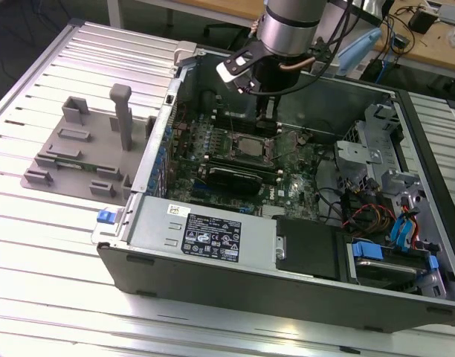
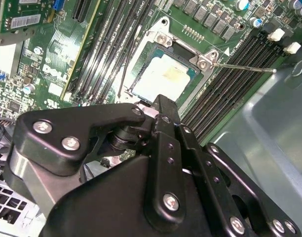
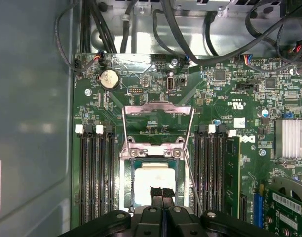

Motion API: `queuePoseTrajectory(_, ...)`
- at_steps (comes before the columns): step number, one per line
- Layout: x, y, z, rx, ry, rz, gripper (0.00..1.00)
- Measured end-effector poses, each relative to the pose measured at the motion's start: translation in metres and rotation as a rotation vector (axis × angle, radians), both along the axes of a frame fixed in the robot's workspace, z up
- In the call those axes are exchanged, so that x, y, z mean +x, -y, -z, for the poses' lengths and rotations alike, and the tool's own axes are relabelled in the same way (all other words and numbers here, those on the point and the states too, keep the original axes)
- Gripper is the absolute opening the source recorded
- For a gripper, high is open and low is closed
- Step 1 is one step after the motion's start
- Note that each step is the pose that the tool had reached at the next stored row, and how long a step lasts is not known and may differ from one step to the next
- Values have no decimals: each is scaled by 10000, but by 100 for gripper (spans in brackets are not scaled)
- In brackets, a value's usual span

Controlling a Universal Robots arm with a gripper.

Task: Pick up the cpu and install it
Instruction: 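Close the cpu cover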

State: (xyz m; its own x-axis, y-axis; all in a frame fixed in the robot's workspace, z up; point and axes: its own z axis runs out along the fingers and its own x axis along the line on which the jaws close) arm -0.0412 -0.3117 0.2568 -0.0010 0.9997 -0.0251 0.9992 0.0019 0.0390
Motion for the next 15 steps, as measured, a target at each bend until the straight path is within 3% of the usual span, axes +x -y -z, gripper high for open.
queuePoseTrajectory(2, 0, 0, -130, 0, 0, 0, 11)
queuePoseTrajectory(5, 37, 1, -131, 0, 0, 0, 11)
queuePoseTrajectory(15, 484, 14, -131, -1, -4, 0, 11)
